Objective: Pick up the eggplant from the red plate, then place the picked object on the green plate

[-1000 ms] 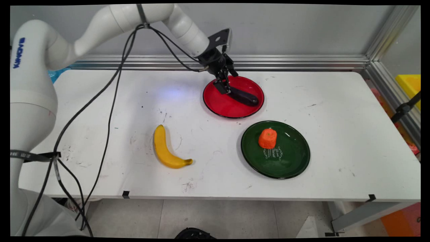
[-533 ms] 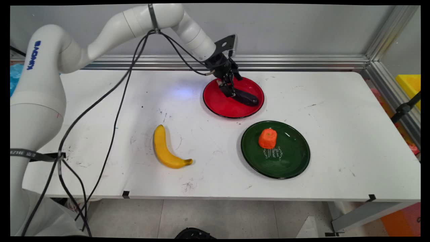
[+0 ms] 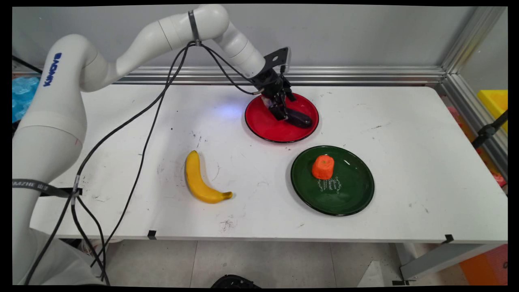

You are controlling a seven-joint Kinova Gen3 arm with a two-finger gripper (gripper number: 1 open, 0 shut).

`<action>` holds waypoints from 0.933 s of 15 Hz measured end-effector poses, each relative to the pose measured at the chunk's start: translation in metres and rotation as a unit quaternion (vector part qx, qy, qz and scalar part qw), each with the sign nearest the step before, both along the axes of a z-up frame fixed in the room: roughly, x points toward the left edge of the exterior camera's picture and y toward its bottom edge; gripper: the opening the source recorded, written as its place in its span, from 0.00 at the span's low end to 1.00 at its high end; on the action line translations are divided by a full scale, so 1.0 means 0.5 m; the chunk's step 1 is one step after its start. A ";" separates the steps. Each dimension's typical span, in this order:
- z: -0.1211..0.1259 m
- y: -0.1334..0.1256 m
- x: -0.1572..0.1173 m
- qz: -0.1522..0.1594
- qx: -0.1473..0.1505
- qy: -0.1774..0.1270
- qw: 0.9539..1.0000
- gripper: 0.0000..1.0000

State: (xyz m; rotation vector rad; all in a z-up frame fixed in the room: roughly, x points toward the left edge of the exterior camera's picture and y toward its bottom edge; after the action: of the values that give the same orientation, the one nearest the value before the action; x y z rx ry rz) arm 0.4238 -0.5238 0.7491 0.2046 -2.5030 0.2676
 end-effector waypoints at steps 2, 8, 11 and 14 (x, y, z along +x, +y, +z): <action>-0.006 -0.004 -0.002 0.000 0.001 0.001 1.000 1.00; -0.021 -0.007 -0.003 -0.003 0.008 0.000 1.000 0.00; -0.023 -0.002 -0.001 -0.004 0.013 -0.001 1.000 0.00; -0.011 0.006 0.000 -0.004 0.013 0.001 1.000 0.00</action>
State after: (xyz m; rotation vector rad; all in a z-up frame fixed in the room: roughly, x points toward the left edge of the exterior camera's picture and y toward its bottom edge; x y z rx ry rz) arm 0.4240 -0.5208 0.7434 0.2052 -2.5068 0.2312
